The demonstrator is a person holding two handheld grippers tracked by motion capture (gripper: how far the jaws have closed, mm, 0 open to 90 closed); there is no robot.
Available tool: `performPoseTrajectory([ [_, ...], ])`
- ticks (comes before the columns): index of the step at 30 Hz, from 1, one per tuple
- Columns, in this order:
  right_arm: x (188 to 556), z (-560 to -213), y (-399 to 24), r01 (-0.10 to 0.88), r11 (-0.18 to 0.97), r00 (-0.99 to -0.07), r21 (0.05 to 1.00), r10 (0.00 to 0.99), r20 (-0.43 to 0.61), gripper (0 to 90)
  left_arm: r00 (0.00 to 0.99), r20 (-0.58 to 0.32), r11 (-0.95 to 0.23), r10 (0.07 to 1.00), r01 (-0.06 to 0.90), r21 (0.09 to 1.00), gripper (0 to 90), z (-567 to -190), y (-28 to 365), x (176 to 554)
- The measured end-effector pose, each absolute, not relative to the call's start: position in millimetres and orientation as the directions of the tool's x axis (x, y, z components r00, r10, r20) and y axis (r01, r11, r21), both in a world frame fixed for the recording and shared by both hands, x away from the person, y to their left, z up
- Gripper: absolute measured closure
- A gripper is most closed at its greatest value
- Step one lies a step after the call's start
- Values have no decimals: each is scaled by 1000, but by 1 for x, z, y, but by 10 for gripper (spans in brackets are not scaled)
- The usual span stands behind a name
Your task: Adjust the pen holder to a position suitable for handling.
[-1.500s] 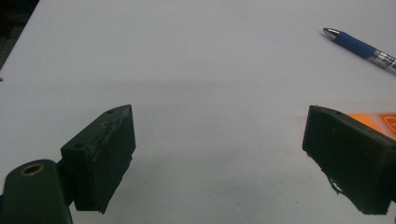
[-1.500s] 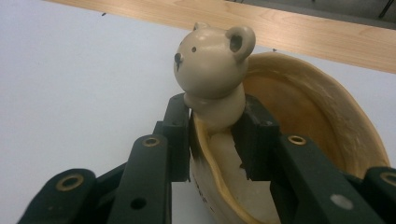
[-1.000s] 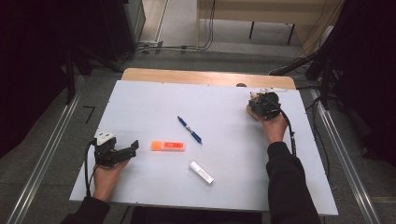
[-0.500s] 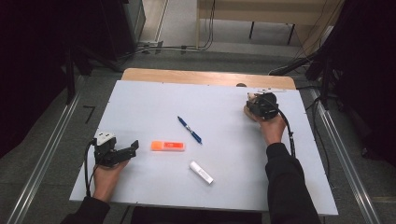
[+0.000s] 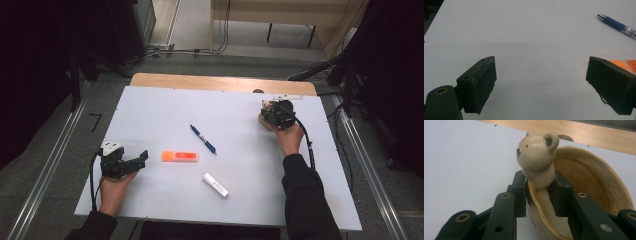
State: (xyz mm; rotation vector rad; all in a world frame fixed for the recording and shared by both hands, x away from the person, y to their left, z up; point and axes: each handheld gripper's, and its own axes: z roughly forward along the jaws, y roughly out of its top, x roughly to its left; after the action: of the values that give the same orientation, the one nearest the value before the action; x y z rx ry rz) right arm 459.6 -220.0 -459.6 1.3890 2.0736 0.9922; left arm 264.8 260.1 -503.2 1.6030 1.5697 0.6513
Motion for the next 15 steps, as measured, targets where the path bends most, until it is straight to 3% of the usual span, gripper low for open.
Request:
performPoseTrajectory([
  [15,453,-460,-209,592,242,-416,768,909,34,664,117,-156,61,981,578,814,101,-503,257,264],
])
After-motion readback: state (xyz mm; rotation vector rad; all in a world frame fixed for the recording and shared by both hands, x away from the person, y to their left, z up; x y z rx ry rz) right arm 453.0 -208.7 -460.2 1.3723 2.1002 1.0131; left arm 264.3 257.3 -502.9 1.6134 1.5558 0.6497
